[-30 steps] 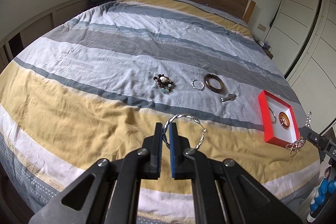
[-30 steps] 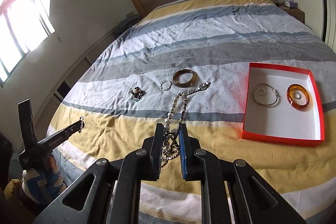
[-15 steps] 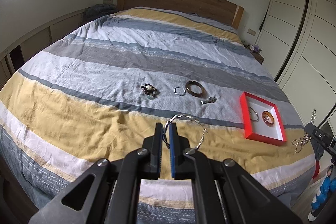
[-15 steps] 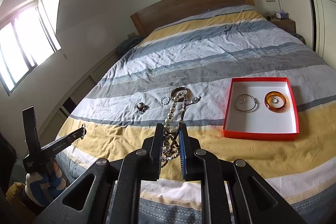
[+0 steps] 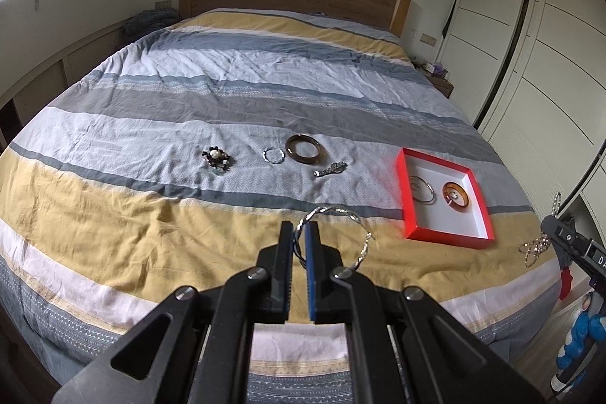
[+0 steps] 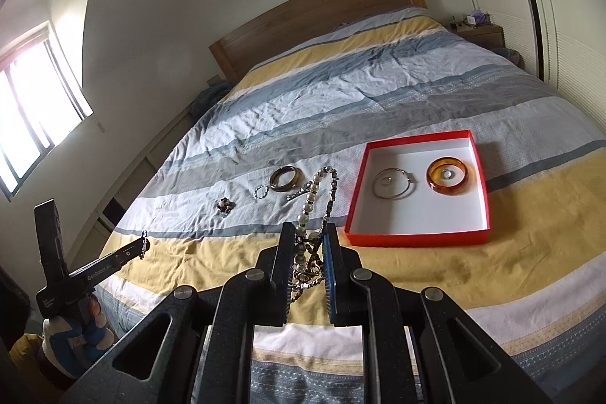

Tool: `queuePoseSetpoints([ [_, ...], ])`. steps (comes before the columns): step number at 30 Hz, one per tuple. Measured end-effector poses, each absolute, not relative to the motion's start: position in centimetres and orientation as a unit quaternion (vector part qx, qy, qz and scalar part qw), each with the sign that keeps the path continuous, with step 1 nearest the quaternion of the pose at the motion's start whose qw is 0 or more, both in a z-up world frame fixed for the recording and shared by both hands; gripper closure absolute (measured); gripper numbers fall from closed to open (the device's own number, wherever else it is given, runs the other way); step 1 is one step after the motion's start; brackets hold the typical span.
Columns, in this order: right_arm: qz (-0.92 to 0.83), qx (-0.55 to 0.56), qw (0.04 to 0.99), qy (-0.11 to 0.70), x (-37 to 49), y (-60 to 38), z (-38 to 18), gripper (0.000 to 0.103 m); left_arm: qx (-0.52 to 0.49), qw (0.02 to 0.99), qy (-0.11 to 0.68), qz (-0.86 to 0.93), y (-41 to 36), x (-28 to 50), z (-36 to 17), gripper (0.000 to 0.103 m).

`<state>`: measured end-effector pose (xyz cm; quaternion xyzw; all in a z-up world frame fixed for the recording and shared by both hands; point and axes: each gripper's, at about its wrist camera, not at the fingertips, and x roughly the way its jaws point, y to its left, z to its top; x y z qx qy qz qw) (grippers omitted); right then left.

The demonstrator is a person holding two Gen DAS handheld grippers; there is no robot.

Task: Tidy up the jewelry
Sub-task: 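Carry the pearl necklace with the right gripper while the left carries the twisted bangle into the red box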

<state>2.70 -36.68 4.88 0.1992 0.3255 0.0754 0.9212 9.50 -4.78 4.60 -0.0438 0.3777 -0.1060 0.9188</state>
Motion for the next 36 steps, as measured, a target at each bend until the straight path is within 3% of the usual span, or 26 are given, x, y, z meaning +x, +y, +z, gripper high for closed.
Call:
queuePoseSetpoints([
  [19,0.000,0.193,0.908,0.372,7.7,-44.7,0.8,0.089,-0.006,0.881,0.429,-0.201,-16.7,16.2,-0.2,0.098],
  [36,-0.011,0.154,0.886,0.437,15.3,-48.5,-6.4,0.089,0.046,0.839,0.463,-0.282,-30.7,22.3,-5.9,0.098],
])
